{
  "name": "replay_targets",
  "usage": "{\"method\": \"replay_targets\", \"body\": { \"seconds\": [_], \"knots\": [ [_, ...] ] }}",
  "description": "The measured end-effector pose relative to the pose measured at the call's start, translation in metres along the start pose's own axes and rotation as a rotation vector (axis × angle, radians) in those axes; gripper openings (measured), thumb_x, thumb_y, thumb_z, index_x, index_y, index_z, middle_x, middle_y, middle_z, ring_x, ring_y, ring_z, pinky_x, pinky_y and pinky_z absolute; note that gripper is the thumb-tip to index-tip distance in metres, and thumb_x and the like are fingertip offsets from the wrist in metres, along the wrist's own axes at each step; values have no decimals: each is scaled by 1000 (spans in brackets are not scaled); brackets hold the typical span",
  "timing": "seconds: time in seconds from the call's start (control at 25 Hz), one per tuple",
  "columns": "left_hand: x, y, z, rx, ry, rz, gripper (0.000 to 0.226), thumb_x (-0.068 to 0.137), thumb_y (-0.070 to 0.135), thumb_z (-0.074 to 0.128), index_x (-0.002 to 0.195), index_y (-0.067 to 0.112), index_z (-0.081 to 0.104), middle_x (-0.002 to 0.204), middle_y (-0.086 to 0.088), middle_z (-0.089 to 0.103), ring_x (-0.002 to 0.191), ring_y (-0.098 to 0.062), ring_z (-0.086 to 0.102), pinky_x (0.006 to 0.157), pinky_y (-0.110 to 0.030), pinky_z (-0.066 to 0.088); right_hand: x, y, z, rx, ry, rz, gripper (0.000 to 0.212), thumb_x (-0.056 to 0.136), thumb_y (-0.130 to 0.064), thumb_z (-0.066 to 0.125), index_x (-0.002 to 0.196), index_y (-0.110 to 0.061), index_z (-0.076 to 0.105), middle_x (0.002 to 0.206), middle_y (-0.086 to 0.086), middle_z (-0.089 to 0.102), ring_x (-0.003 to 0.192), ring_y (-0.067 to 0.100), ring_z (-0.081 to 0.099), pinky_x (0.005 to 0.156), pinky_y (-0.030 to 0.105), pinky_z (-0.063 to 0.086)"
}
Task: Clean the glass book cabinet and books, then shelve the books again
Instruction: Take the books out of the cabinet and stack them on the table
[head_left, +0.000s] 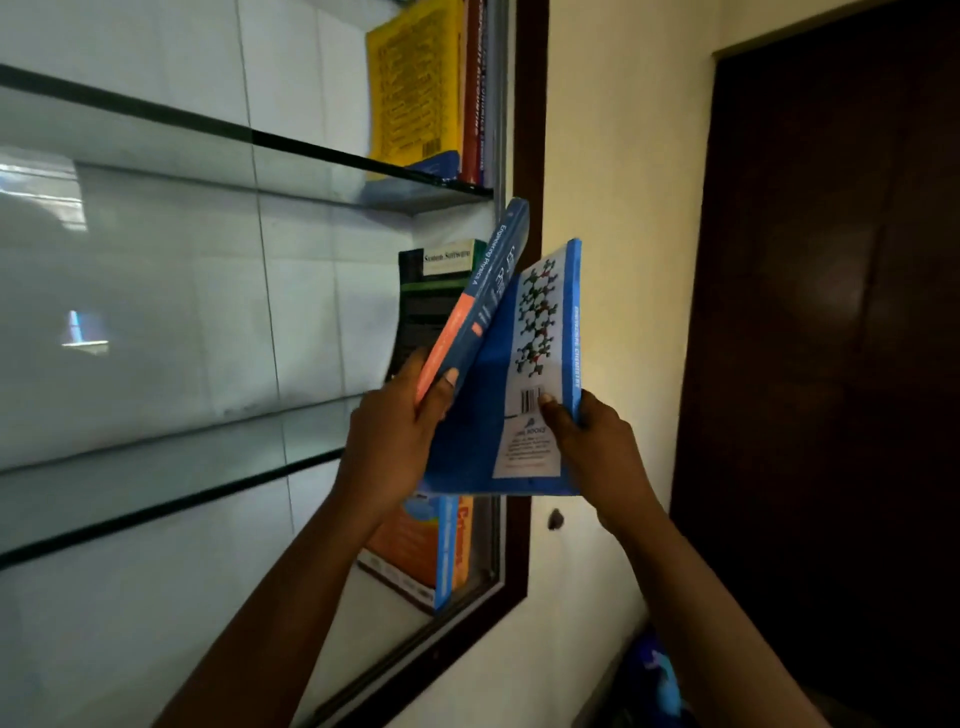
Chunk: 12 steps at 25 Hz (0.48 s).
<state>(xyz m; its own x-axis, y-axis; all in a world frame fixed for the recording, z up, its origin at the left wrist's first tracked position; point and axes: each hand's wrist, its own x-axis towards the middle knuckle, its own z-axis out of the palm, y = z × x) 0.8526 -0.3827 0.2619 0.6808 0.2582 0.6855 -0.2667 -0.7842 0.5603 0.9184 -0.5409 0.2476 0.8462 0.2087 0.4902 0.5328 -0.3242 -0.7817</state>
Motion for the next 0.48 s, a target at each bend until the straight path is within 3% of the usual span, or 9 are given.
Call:
{"method": "replay_targets", "body": {
  "seconds": [0.16,0.32,0.48],
  "knots": [
    [-84,28,-8,16,12,-155,39,97,32,40,133,19,47,112,-7,65,88,-13,59,72,-20,42,-75,25,-25,-37,-128,91,32,95,-34,47,95,-3,53,99,13,63,82,25,66,64,33,57],
    [-193,46,-3,-19,76,-409,33,98,25,43,130,20,50,103,1,61,76,-2,55,66,-9,40,-163,61,-35,-91,-358,128,26,95,-36,46,98,-10,49,109,14,63,81,20,64,54,15,51],
    [-312,60,-6,23,113,-587,28,97,27,45,123,21,56,106,-1,67,92,-17,64,76,-24,46,-253,77,-34,-102,-606,117,33,96,-34,45,117,-10,51,112,11,63,86,19,64,65,17,52]
  ]
}}
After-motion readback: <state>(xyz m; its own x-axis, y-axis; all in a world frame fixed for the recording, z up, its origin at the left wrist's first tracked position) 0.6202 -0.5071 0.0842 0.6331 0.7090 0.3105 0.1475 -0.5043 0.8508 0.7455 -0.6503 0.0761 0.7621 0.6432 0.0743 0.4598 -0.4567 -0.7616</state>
